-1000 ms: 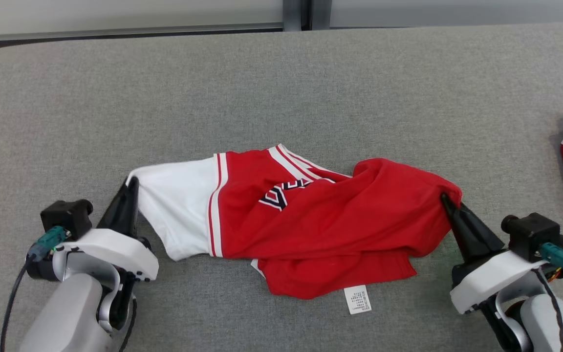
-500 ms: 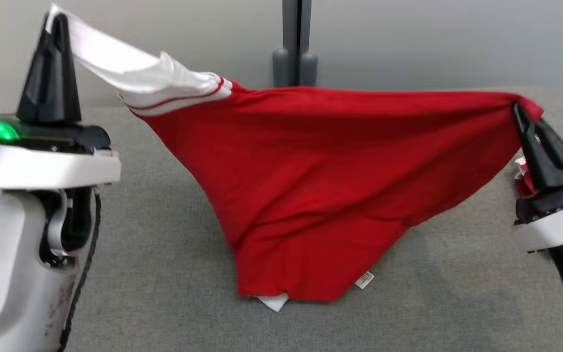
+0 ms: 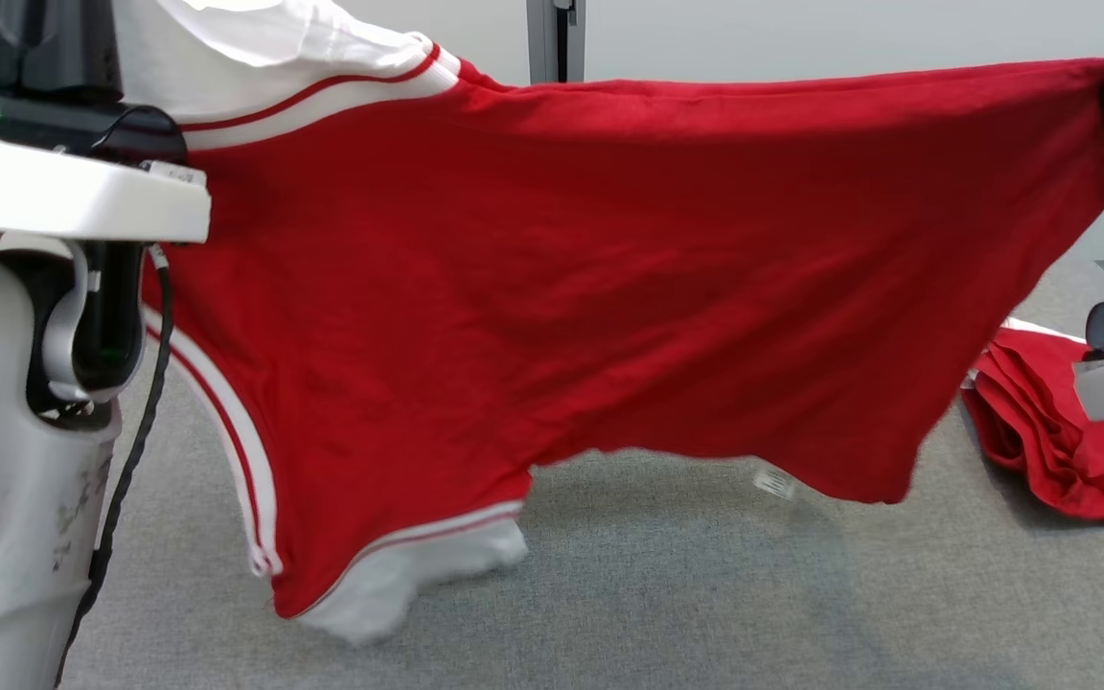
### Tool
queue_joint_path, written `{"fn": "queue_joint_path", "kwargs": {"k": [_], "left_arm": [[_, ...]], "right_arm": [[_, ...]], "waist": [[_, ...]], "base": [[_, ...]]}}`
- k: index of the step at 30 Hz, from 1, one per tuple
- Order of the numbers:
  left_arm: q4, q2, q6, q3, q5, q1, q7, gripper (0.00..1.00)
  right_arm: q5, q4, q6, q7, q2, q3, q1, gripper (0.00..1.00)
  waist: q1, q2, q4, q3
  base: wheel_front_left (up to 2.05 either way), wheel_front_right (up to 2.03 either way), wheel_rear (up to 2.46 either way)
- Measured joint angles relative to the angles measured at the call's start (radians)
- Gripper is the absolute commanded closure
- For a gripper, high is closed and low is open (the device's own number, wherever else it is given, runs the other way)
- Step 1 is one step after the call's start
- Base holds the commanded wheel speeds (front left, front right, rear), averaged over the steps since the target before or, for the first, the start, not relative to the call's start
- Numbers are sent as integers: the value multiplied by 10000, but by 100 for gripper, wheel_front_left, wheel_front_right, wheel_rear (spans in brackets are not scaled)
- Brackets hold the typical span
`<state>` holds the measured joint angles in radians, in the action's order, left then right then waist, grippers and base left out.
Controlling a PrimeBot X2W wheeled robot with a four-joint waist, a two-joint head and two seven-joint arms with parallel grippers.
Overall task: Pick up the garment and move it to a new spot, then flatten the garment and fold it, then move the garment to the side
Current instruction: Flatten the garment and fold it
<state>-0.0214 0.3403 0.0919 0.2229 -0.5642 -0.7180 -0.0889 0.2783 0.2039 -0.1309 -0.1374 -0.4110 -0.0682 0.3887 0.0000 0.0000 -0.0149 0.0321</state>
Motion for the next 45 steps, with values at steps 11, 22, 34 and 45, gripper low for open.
{"fn": "queue_joint_path", "kwargs": {"k": [11,22,34,45], "left_arm": [[3505,-711,-665,512,6,-2571,-441,100],[7791,-1488,-1266,228,393,-5728,-1712,100],[10602,-2435,-1770,-226,393,-4384,-1743,100],[10744,-2861,-2069,-1187,-184,-1619,-1743,100]], "right_arm": [[533,-2416,0,500,159,-593,2784,100],[721,-7005,0,2731,1189,-2013,7190,100],[1733,-10828,0,3768,2290,-4056,7612,100],[2894,-10441,0,3973,2454,-4757,4439,100]], "waist": [[0,0,-72,-843],[0,0,-217,-1625],[0,0,-38,-2791],[0,0,194,-3729]], "base": [[0,0,0],[0,0,0],[0,0,0],[0,0,0]]}}
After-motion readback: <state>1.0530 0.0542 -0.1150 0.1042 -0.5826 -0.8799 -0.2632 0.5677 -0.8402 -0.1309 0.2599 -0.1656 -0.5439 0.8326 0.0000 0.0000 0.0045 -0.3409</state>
